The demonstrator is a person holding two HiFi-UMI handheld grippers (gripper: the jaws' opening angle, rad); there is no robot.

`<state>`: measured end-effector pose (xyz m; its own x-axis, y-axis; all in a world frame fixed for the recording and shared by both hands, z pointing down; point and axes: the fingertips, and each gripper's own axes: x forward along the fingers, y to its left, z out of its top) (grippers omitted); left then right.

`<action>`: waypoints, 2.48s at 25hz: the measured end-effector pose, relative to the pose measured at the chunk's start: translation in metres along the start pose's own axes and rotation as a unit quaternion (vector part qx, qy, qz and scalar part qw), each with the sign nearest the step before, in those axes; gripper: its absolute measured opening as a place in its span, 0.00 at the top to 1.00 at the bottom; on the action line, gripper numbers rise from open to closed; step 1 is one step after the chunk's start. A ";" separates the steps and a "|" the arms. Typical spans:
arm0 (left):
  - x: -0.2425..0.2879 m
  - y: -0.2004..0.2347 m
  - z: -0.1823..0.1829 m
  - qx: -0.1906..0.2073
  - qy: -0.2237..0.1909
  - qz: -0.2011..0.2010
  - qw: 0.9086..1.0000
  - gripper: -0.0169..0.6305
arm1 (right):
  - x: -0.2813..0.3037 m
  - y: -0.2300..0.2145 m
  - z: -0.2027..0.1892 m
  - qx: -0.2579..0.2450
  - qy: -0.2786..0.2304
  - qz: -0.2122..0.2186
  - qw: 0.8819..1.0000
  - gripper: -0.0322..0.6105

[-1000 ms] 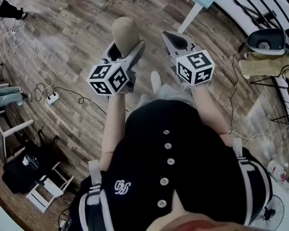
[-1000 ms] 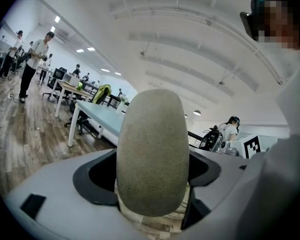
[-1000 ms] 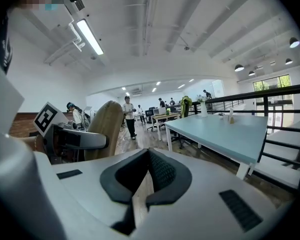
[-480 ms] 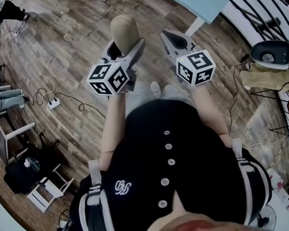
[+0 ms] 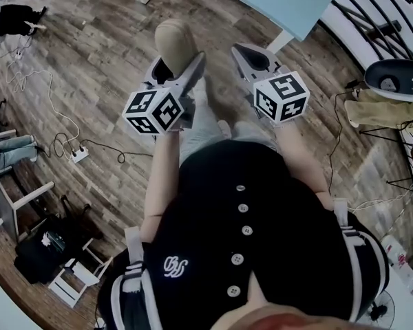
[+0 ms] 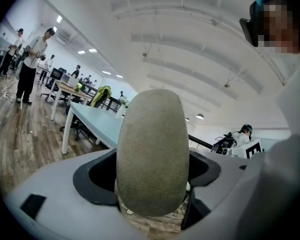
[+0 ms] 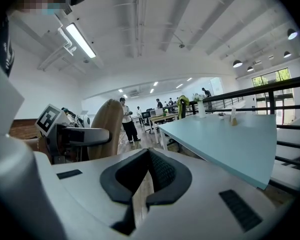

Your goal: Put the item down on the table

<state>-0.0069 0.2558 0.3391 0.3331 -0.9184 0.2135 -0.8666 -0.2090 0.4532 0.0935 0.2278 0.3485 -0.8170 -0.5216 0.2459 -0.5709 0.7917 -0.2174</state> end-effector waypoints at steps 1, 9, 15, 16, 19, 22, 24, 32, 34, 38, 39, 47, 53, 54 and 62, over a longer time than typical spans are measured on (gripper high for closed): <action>0.005 0.004 0.004 0.000 0.001 -0.004 1.000 0.36 | 0.006 -0.003 0.001 0.002 0.001 -0.003 1.000 0.94; 0.066 0.046 0.028 0.000 0.025 -0.036 0.999 0.36 | 0.067 -0.042 0.018 0.009 0.005 -0.034 0.999 0.94; 0.115 0.080 0.058 0.011 0.051 -0.071 0.996 0.36 | 0.120 -0.067 0.044 0.013 -0.004 -0.065 0.998 0.94; 0.122 0.086 0.065 0.014 0.053 -0.077 0.995 0.36 | 0.130 -0.071 0.048 0.013 -0.005 -0.070 0.997 0.94; 0.143 0.105 0.082 0.021 0.058 -0.092 0.994 0.36 | 0.158 -0.084 0.061 0.014 -0.011 -0.084 0.996 0.94; 0.164 0.126 0.097 0.022 0.061 -0.101 0.993 0.36 | 0.185 -0.098 0.073 0.014 -0.017 -0.096 0.995 0.94; 0.174 0.140 0.105 0.021 0.062 -0.104 0.992 0.36 | 0.200 -0.103 0.078 0.014 -0.018 -0.103 0.994 0.94; 0.192 0.169 0.108 0.035 0.077 -0.109 0.990 0.36 | 0.229 -0.113 0.083 0.008 0.002 -0.112 0.994 0.94; 0.196 0.174 0.109 0.032 0.078 -0.108 0.991 0.36 | 0.235 -0.117 0.083 0.007 0.007 -0.110 0.994 0.94; 0.206 0.185 0.111 0.029 0.080 -0.102 0.991 0.36 | 0.246 -0.123 0.086 0.007 0.006 -0.107 0.994 0.94; 0.208 0.188 0.112 0.029 0.079 -0.100 0.991 0.36 | 0.249 -0.124 0.086 0.007 0.005 -0.106 0.994 0.94; 0.245 0.213 0.122 0.028 0.088 -0.085 0.992 0.36 | 0.282 -0.159 0.094 0.015 0.007 -0.099 0.995 0.94; 0.289 0.221 0.136 0.038 0.095 -0.092 0.990 0.36 | 0.313 -0.196 0.106 0.021 0.003 -0.099 0.995 0.94; 0.298 0.224 0.138 0.039 0.098 -0.091 0.990 0.36 | 0.319 -0.203 0.108 0.021 0.004 -0.097 0.995 0.94; 0.363 0.227 0.160 0.044 0.109 -0.104 0.988 0.36 | 0.349 -0.255 0.129 0.023 0.009 -0.099 0.995 0.94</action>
<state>-0.1424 -0.1791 0.3813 0.5707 -0.7605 0.3097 -0.7968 -0.4218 0.4327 -0.0565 -0.1969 0.3680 -0.6870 -0.6592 0.3058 -0.7237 0.6584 -0.2067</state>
